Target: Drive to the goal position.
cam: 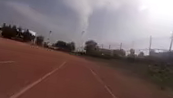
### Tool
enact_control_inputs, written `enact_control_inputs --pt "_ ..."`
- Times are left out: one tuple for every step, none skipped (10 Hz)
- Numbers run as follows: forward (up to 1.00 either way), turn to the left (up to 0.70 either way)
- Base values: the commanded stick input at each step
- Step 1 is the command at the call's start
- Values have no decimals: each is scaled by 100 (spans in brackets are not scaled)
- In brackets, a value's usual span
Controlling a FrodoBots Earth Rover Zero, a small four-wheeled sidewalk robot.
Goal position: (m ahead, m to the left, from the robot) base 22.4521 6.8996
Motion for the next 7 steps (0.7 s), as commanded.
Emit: enact_control_inputs --pt "70 0" --pt "70 0" --pt "70 0" --pt "70 0" --pt "70 0" --pt "70 0" --pt "70 0"
